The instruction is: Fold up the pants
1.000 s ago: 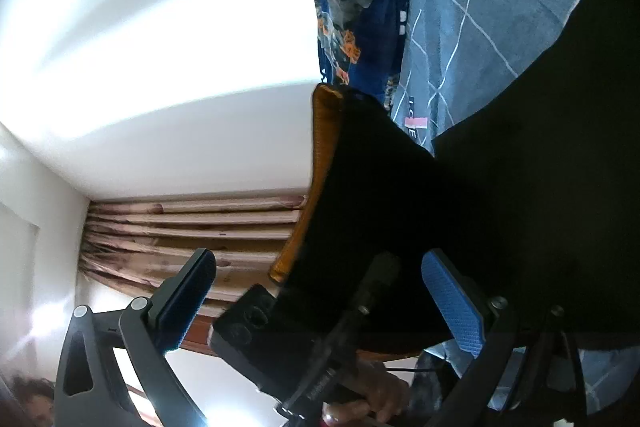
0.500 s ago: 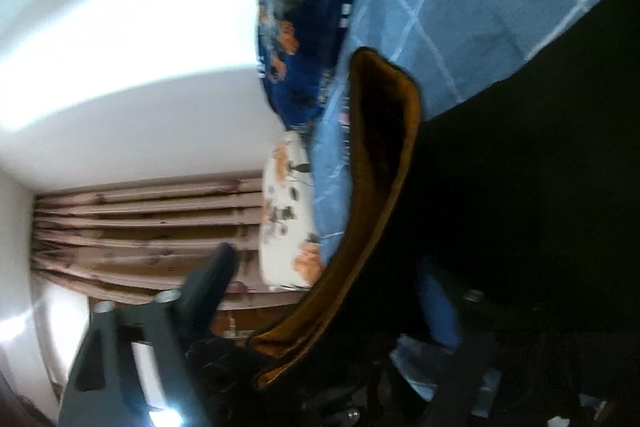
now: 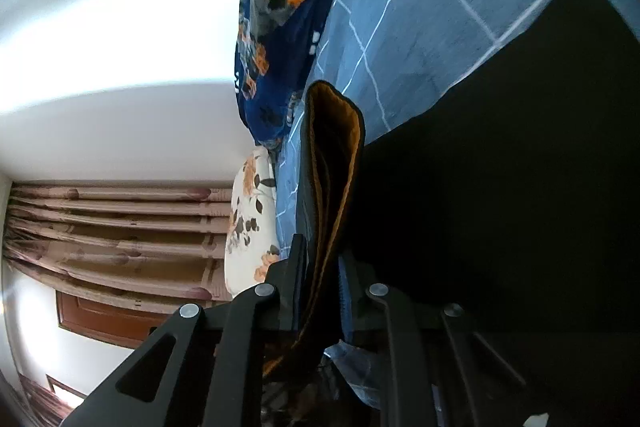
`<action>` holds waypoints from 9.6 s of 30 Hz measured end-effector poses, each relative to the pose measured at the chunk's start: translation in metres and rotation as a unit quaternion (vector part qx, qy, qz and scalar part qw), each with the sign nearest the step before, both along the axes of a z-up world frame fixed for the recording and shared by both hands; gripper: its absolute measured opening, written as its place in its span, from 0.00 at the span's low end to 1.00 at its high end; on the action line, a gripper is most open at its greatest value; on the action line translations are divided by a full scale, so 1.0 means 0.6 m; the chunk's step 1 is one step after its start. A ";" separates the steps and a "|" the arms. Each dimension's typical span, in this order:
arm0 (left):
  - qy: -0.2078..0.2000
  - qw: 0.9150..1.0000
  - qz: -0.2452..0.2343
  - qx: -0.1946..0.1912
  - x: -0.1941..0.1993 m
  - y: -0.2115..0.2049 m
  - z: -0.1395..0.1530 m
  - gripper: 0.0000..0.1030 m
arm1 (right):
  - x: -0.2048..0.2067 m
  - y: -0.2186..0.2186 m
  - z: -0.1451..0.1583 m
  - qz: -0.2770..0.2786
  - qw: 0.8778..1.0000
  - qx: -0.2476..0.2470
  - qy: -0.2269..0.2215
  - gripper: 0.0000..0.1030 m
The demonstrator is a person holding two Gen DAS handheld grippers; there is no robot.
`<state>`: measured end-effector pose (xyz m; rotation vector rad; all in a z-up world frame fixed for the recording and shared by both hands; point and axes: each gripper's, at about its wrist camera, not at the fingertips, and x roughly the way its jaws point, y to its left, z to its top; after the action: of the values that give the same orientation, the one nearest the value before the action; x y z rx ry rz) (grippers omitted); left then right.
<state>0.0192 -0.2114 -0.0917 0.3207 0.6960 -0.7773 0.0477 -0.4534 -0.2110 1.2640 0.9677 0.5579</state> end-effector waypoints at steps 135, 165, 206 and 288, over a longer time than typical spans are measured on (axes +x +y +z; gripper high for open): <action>0.140 0.986 0.088 0.004 0.055 0.095 -0.071 0.92 | -0.229 -0.103 -0.060 -0.186 0.979 -0.016 0.083 0.11; 0.174 0.978 0.115 -0.005 0.061 0.123 -0.079 0.92 | -0.189 -0.130 -0.004 -0.142 0.986 -0.079 0.047 0.64; 0.167 0.976 0.136 -0.021 0.118 0.103 -0.084 0.92 | -0.150 -0.133 -0.036 -0.133 0.987 -0.079 0.055 0.31; 0.081 0.952 0.252 -0.152 0.415 0.405 0.072 0.23 | 0.319 0.218 0.095 0.041 0.995 -0.012 -0.095 0.27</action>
<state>0.2683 0.0317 -0.0484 -0.2023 0.7580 -0.4127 0.2394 -0.3224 -0.1539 1.1326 0.8671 0.7149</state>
